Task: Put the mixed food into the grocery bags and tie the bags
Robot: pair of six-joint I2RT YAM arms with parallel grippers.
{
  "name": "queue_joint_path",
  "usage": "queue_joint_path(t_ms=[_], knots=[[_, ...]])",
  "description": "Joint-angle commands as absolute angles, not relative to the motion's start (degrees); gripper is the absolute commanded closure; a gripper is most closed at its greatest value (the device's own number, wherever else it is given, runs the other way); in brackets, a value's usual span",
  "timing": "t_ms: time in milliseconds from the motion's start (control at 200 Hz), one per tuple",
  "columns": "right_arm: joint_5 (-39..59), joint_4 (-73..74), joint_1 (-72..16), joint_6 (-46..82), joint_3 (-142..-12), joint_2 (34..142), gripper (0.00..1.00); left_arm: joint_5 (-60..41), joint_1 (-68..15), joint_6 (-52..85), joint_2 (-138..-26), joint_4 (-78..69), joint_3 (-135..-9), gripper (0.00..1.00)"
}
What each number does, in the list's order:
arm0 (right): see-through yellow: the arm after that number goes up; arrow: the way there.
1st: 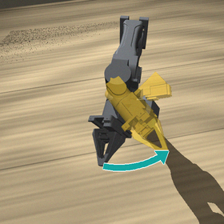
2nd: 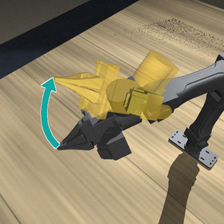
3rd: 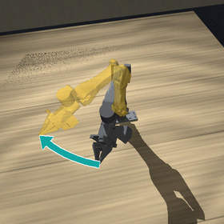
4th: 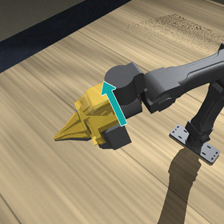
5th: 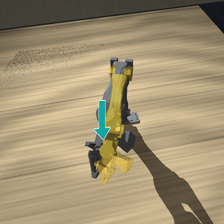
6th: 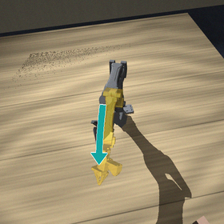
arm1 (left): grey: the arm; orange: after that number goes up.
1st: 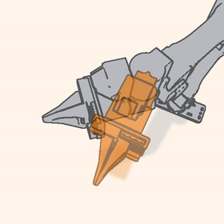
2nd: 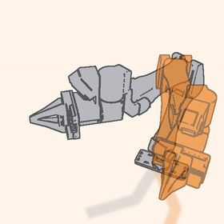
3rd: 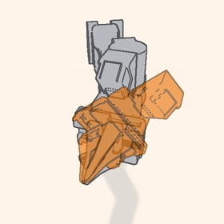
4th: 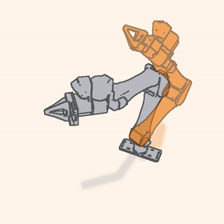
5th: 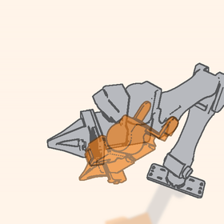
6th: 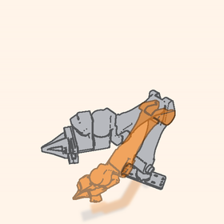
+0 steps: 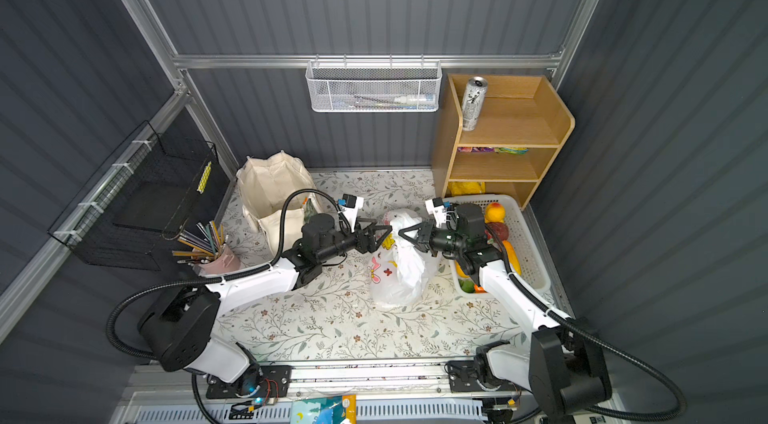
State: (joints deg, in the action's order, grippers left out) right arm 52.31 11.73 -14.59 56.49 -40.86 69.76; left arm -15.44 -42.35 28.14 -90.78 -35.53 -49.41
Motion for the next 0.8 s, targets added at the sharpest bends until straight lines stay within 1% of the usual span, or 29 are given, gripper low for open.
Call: queue_joint_path(t_ms=[0,60,160,205,265,315,405,470,510,605,650,715,740,795], knots=[[55.0,15.86,-14.27,56.41,-39.63,67.97,0.78,-20.37,-43.08,29.61,-93.88,-38.77,-53.25,0.19],[55.72,17.4,-14.04,56.69,-39.09,67.13,0.74,-20.14,-43.32,30.51,-95.49,-40.74,-53.11,0.19],[57.31,19.39,-13.63,57.15,-38.44,65.8,0.73,-20.52,-43.41,32.68,-97.89,-43.5,-52.48,0.22],[58.23,20.52,-13.61,57.29,-38.05,65.35,0.76,-20.57,-43.57,33.19,-98.68,-44.48,-52.39,0.23],[59.53,22.95,-13.54,58.02,-37.56,65.18,0.84,-20.74,-43.9,33.47,-99.6,-44.91,-52.64,0.23],[60.45,27.55,-13.46,60.11,-36.56,65.16,0.9,-20.74,-44.26,33.49,-100.38,-45.0,-53.07,0.23],[61.56,33.34,-13.44,63.23,-35.66,66.3,0.96,-21.07,-45.32,33.3,-101.71,-44.89,-54.04,0.23],[62.43,40.05,-13.48,66.51,-34.68,67.84,0.99,-21.04,-46.32,32.68,-102.52,-44.18,-55.1,0.23],[62.68,40.09,-13.85,66.4,-35.04,68.49,1.0,-21.28,-47.02,32.26,-103.09,-43.47,-56.02,0.23],[63.31,42.49,-14.4,66.53,-35.43,69.54,0.95,-21.18,-48.2,31.39,-104.2,-42.11,-57.66,0.23],[63.7,43.54,-14.66,66.48,-35.58,69.6,0.88,-21.15,-48.34,31.6,-104.77,-42.38,-57.87,0.23],[63.81,44.59,-14.77,66.49,-35.91,69.61,0.72,-21.47,-48.51,32.07,-105.69,-42.89,-58.08,0.24],[63.88,44.64,-14.77,66.49,-36.01,69.68,0.69,-21.66,-48.6,32.16,-105.97,-43.06,-58.24,0.24],[63.73,45.42,-14.77,66.53,-36.08,70.05,0.68,-21.88,-48.84,32.13,-106.66,-43.18,-58.66,0.24]])
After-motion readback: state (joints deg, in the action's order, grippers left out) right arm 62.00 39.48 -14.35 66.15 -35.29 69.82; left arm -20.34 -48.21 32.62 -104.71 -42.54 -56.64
